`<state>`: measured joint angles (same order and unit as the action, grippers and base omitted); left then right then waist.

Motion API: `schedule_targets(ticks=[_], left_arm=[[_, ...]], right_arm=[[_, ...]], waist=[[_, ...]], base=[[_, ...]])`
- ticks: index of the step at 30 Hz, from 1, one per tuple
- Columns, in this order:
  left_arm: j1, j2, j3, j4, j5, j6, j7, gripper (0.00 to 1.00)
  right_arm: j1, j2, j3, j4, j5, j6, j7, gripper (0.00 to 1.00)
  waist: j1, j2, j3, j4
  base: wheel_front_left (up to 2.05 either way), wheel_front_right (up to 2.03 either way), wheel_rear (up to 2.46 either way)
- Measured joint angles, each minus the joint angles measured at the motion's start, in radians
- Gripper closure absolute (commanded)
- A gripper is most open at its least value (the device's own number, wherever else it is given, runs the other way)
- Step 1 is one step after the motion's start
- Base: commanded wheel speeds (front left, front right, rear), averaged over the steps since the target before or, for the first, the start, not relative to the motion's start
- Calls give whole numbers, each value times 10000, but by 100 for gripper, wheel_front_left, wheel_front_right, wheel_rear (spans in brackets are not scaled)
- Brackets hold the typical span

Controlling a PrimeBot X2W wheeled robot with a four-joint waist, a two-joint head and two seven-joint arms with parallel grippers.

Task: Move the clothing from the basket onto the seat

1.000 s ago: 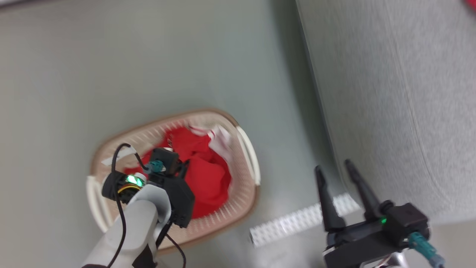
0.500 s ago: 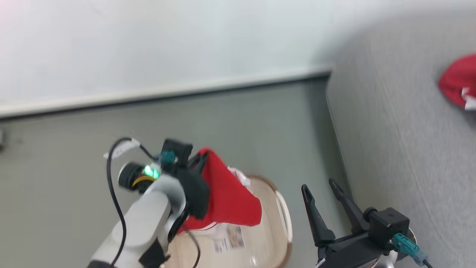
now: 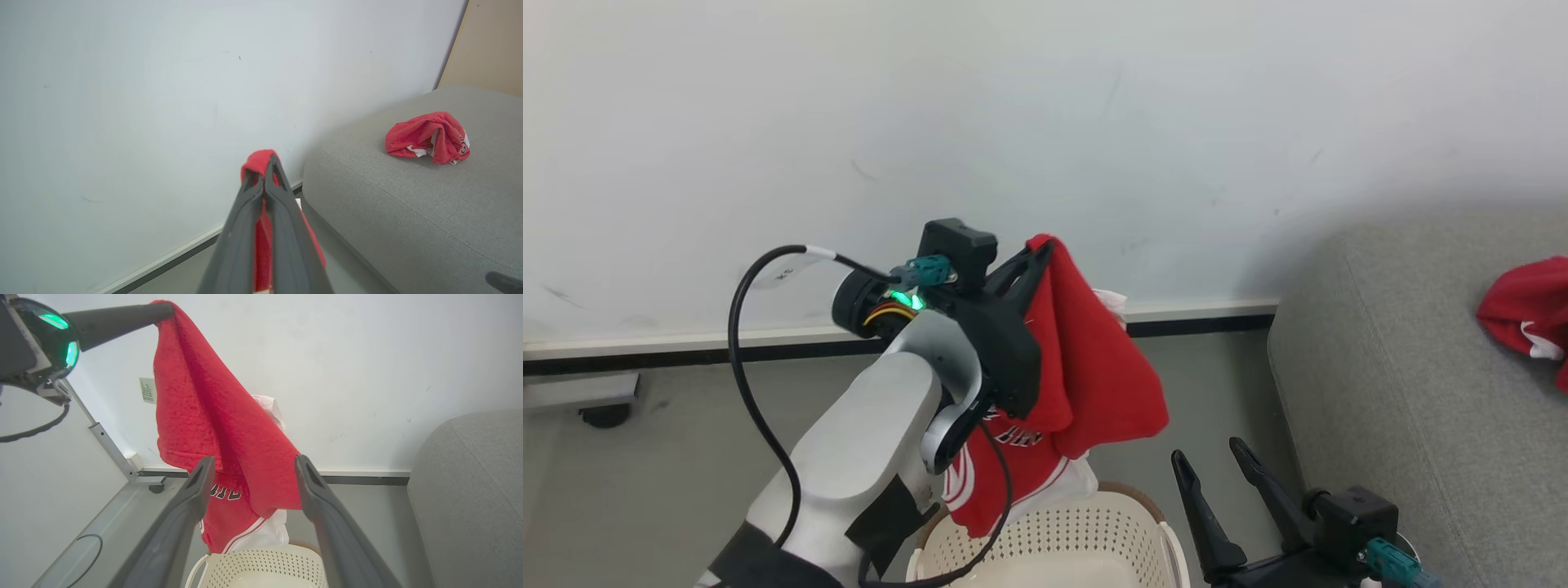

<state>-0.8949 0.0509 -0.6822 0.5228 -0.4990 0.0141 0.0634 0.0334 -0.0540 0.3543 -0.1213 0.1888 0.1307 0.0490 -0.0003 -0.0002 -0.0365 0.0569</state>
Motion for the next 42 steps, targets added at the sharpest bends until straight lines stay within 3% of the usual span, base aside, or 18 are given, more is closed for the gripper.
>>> schedule_targets(ticks=[17,26,31,42], left_arm=[[163,100,-376,-1011,-318,244,575,100],[176,98,-629,-1946,-362,332,922,100],[281,100,-815,-2600,-372,408,1231,100],[323,92,-1160,-4151,-660,414,1737,100]], right_arm=[[-312,40,178,476,-52,0,464,0],[-1653,-186,4,1760,-416,0,1127,0],[-2202,-481,69,2525,-410,0,1158,0],[-2719,-483,221,3499,-291,0,1005,0]], waist=[[3,3,-235,-258],[3,3,-184,-184],[3,3,-167,35],[4,2,-131,390]], base=[[0,0,0],[0,0,0],[0,0,0],[0,0,0]])
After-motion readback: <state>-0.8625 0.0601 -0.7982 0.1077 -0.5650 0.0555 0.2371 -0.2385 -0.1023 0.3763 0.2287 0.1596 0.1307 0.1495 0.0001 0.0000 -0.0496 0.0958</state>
